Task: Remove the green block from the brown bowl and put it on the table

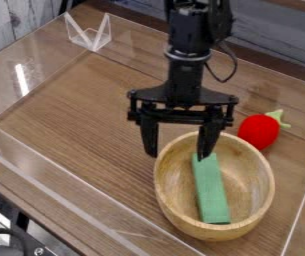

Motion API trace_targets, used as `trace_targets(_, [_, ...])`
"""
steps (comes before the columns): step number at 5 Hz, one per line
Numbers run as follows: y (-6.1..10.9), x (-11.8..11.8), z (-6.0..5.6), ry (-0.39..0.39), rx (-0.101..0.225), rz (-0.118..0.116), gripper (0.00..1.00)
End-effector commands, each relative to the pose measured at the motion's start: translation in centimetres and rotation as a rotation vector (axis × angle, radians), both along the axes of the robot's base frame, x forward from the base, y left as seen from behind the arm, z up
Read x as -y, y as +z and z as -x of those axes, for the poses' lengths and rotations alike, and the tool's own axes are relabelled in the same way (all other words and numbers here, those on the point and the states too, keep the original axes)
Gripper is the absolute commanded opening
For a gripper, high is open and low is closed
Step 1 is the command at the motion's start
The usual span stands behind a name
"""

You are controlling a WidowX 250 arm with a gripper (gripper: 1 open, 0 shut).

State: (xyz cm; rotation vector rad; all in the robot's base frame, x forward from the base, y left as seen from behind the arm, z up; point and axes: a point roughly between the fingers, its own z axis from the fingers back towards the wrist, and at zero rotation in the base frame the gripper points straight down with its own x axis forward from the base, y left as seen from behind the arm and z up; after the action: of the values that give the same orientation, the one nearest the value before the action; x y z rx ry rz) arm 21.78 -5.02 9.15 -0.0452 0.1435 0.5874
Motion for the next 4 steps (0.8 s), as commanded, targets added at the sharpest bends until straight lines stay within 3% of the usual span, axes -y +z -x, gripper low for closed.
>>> trace_targets(1, [0.6,0.8,0.5,0.108,0.050,0.009,1.00])
trace_targets(2, [0.1,1.3,1.0,0.165,0.053,0.014,1.00])
trace_targets(4, [0.5,2.0,1.6,0.152,0.054,0.023,1.00])
